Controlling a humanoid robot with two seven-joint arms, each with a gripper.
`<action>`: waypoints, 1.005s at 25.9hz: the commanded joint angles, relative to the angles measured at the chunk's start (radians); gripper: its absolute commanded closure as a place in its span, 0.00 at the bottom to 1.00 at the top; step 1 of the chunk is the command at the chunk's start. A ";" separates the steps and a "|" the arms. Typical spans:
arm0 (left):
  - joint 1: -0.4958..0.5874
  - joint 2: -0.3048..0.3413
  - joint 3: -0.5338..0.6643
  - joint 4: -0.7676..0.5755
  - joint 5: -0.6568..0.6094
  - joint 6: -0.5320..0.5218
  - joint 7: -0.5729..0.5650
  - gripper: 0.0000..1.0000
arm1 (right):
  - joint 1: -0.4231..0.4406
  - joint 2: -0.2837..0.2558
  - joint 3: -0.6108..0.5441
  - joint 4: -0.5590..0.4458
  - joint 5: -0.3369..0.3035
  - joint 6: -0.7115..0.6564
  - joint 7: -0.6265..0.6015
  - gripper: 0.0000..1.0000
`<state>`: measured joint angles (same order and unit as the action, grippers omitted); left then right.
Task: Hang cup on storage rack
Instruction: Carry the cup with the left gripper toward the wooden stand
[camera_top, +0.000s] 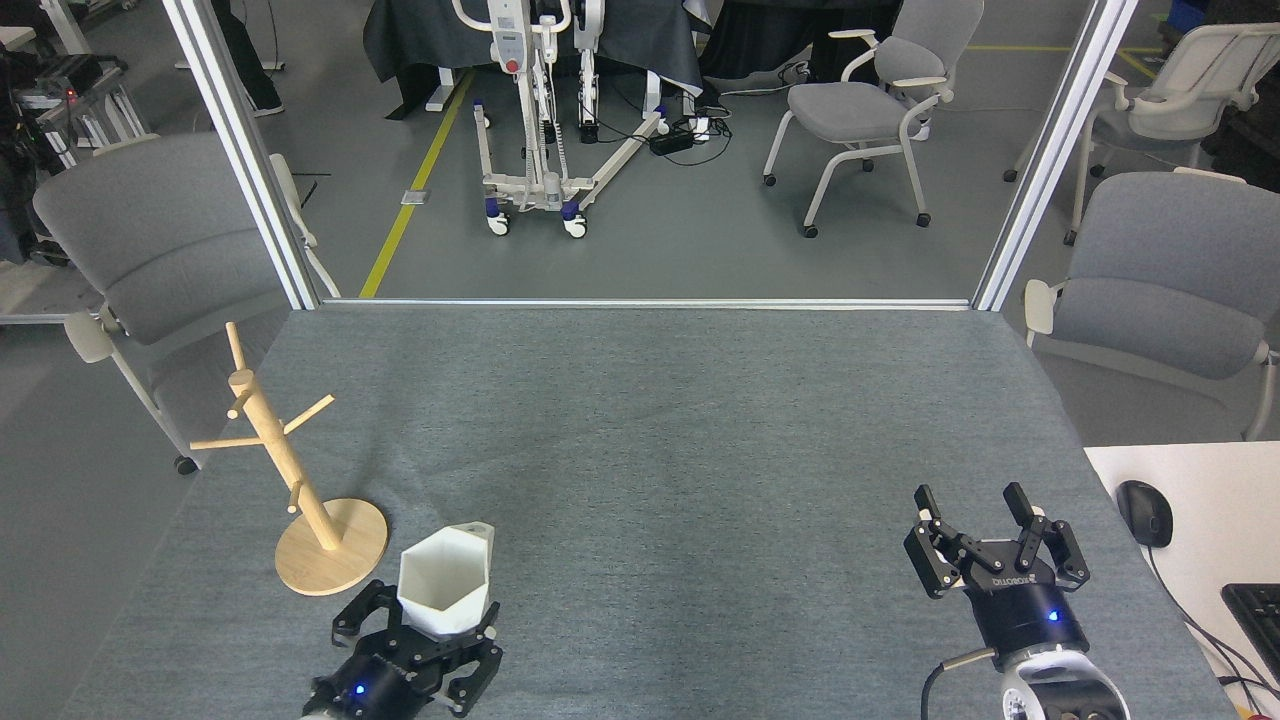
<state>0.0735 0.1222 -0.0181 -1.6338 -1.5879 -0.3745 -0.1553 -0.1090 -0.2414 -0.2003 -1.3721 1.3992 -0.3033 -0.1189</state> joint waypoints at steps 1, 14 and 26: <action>0.107 0.017 0.170 -0.060 0.000 -0.014 0.008 1.00 | 0.019 -0.001 -0.005 -0.001 0.021 0.003 0.002 0.00; -0.012 0.054 0.537 -0.020 -0.078 0.074 -0.001 1.00 | -0.003 0.063 0.007 -0.054 0.023 0.009 0.104 0.00; -0.213 0.048 0.552 0.057 -0.334 0.108 -0.043 1.00 | -0.012 0.068 0.007 -0.050 0.023 0.015 0.108 0.00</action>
<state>-0.1054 0.1800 0.5342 -1.5807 -1.8712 -0.2674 -0.1889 -0.1179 -0.1706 -0.1932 -1.4233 1.4217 -0.2885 -0.0102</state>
